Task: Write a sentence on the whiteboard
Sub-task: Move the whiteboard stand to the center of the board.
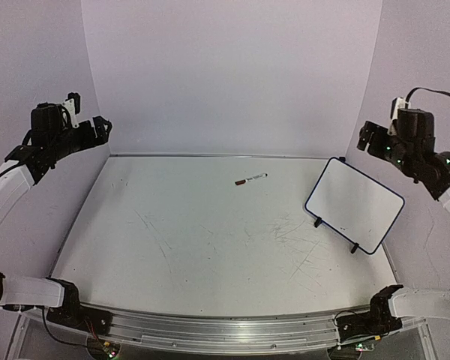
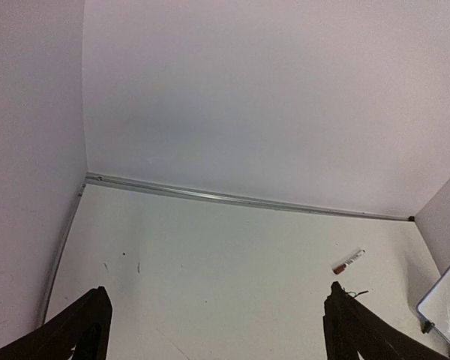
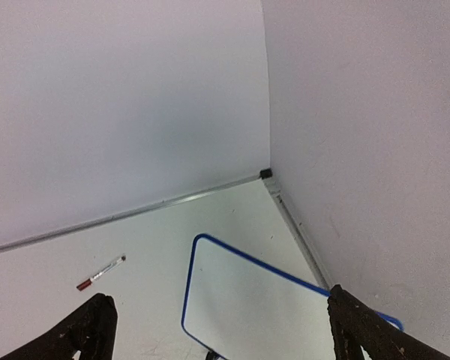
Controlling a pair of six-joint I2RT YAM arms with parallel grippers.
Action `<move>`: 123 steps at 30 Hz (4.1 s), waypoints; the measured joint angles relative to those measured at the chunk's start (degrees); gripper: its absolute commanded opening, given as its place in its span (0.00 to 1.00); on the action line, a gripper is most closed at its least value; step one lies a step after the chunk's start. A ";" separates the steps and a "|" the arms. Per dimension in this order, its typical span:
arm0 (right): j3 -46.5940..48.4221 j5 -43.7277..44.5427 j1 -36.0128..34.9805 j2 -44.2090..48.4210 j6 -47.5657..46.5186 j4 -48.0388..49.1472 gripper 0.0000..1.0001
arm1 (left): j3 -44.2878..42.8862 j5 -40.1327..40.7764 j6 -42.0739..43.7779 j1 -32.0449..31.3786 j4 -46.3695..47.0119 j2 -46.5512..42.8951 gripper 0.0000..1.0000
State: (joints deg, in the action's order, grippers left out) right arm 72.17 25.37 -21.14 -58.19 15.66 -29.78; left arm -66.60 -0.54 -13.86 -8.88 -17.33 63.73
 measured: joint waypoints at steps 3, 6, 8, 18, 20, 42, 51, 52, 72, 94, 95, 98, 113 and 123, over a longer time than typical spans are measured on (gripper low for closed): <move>0.04 -2.90 -0.28 -5.25 2.63 -1.40 0.98 | 0.01 -3.43 -1.20 -0.39 -0.37 0.19 0.99; -1.42 -5.45 -1.43 -9.11 4.55 -2.16 0.98 | 0.02 -5.73 -1.63 -0.44 -0.32 0.63 0.99; -3.10 -6.60 -2.79 -9.92 5.58 -2.44 0.98 | 0.02 -7.55 -1.86 -0.44 -0.32 1.37 0.99; -6.57 -10.25 -6.89 -12.48 13.00 0.34 0.98 | 1.90 -16.13 -4.40 -1.65 -0.26 5.58 0.99; -8.97 -11.11 -7.42 -13.28 16.58 1.76 0.98 | 2.89 -16.70 -4.63 -2.21 -0.24 6.02 0.99; -18.89 -4.84 -7.87 -38.89 53.21 10.24 0.64 | 9.09 -20.74 -5.95 -7.46 -0.09 8.87 0.99; -14.53 2.30 -7.87 -45.82 52.18 10.82 0.54 | 10.18 -20.76 -5.37 -7.46 -0.10 8.87 0.99; -14.19 2.88 -7.87 -46.35 52.05 10.99 0.54 | 10.18 -20.73 -5.22 -7.46 -0.08 8.87 0.99; -12.60 6.29 -8.15 -52.33 52.15 12.53 0.25 | 11.32 -20.30 -3.52 -7.46 -0.22 6.33 0.99; -7.60 9.96 -18.89 -53.89 46.23 11.56 0.00 | 13.45 -19.22 -4.17 -7.46 -0.33 2.93 0.99; -6.69 9.95 -19.92 -54.45 45.53 11.74 0.00 | 13.74 -18.95 -4.22 -7.46 -0.31 2.75 1.00; -3.70 9.85 -23.85 -56.54 42.91 12.59 0.00 | 14.24 -18.57 -4.62 -7.46 -0.30 2.53 0.99; 8.75 4.18 -40.55 -66.31 30.00 16.89 0.00 | 17.58 -15.13 -9.11 -7.46 -0.32 1.35 0.99; 17.29 3.20 -46.71 -71.78 27.44 16.89 0.00 | 19.44 -13.49 -12.14 -7.46 0.50 1.35 0.99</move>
State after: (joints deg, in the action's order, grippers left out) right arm 89.46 28.57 -67.86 -129.98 43.10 -12.89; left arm -47.16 -14.03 -26.00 -16.34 -16.83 65.08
